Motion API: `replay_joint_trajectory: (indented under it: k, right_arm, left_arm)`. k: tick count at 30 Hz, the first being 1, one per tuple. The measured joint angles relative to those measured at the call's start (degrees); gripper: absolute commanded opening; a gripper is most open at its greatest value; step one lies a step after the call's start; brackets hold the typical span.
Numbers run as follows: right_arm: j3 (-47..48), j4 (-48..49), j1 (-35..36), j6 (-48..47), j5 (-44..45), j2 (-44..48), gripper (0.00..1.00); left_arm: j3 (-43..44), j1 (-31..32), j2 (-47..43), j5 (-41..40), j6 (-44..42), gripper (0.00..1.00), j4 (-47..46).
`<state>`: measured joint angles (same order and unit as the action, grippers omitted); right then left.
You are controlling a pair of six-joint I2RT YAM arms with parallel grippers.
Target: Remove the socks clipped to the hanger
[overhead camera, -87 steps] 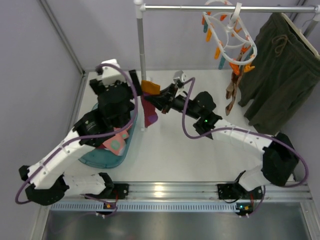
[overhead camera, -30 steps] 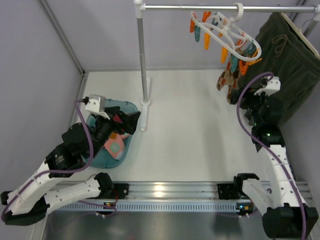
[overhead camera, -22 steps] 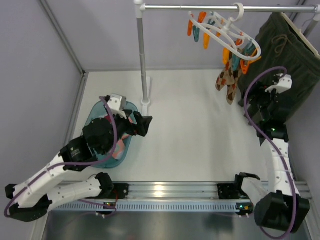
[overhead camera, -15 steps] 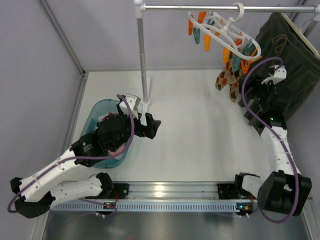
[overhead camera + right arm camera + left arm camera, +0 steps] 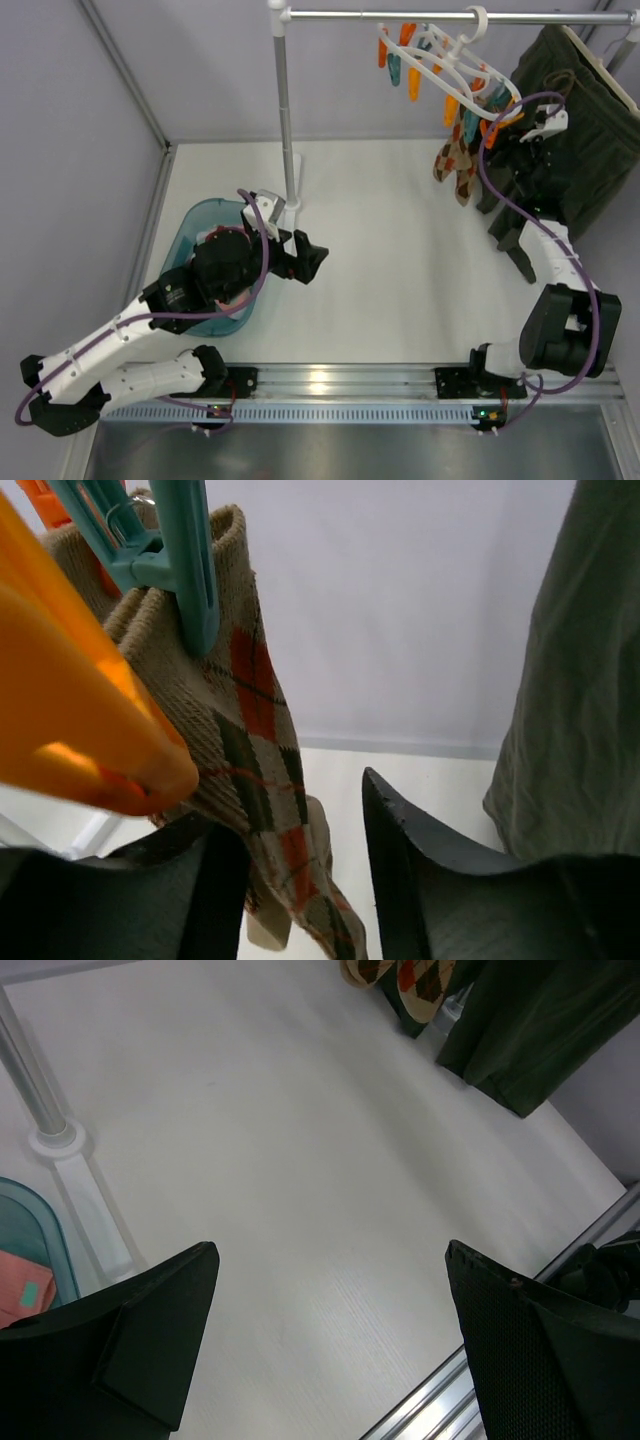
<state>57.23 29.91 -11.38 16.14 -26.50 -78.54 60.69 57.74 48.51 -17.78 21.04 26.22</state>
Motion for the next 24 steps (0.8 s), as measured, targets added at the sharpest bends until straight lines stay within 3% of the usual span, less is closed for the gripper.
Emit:
replay_joint_trajectory:
  k: [2, 3, 9, 17, 20, 24]
  right_arm:
    - [0.2, 2.2, 0.3, 0.5, -0.9, -1.3, 0.19]
    - [0.3, 2.9, 0.5, 0.6, -1.1, -1.8, 0.01]
    - [-2.5, 6.6, 1.5, 1.3, 1.8, 0.2, 0.00]
    - [-10.6, 6.4, 3.1, 0.2, 10.0, 16.9, 0.00]
    - [-11.6, 5.3, 8.1, -2.3, 14.3, 22.6, 0.00]
    - [-12.3, 2.3, 21.1, -7.4, 21.7, 27.0, 0.00]
  left_arm:
    - [0.3, 0.0, 0.0, 0.7, 0.2, 0.99, 0.0]
    - [0.5, 0.0, 0.0, 1.1, 0.4, 0.98, 0.0]
    - [5.2, 0.0, 0.7, 5.6, 1.7, 0.99, -0.3]
    - [10.8, 0.0, 3.4, 12.3, 3.2, 0.99, -3.5]
    - [13.9, 0.0, 5.4, 12.2, 3.8, 0.99, -3.7]
    - [20.3, 0.0, 10.1, 11.9, 3.8, 0.99, -4.0]
